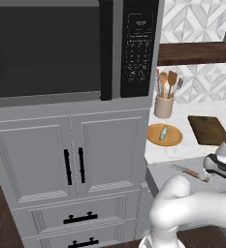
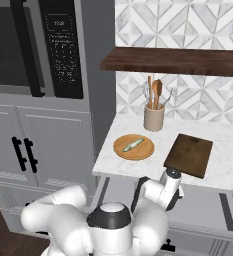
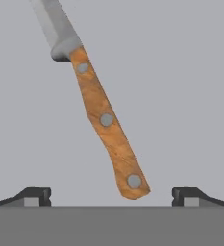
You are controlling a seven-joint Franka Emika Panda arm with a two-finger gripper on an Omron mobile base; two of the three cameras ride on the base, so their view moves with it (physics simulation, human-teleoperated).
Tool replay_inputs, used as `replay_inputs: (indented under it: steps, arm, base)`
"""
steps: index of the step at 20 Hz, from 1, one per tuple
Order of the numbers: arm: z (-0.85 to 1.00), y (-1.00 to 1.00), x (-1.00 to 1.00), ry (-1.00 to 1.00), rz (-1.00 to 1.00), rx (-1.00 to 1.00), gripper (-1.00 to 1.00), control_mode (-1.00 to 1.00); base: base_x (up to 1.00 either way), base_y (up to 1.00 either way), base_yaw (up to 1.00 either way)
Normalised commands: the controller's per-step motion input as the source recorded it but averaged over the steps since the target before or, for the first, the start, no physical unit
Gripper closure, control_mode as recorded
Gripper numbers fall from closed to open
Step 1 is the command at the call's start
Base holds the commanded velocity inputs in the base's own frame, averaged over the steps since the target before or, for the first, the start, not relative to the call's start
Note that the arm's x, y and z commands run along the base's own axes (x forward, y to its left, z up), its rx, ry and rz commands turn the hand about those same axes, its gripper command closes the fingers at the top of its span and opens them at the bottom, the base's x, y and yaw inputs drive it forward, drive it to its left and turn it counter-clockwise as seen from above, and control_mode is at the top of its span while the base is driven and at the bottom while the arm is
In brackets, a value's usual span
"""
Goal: Pick up the knife from the drawer and place it on the cutting board. Then place the meat from the plate to the cutting board.
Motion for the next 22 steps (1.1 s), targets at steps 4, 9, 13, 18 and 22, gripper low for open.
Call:
replay_inputs:
  steps: [4, 9, 13, 18, 22]
  arm:
    - [-0.37, 0.0, 0.01, 0.0, 0.0, 0.0, -1.0, -1.0]
    - [-0.38, 0.0, 0.01, 0.0, 0.0, 0.0, -1.0, -1.0]
    - [-0.18, -0.02, 0.13, -0.01, 0.0, 0.0, -1.0, -1.0]
    - [-0.08, -0.02, 0.21, -0.01, 0.0, 0.01, -1.0, -1.0]
    - [-0.23, 0.01, 0.06, -0.03, 0.0, 0.0, 1.0, -1.0]
  base:
    - [0.0, 0.0, 0.0]
    - [0.0, 0.0, 0.0]
    - [0.0, 0.0, 0.0]
    - [0.0, 0.0, 0.0]
    - [0.0, 0.0, 0.0]
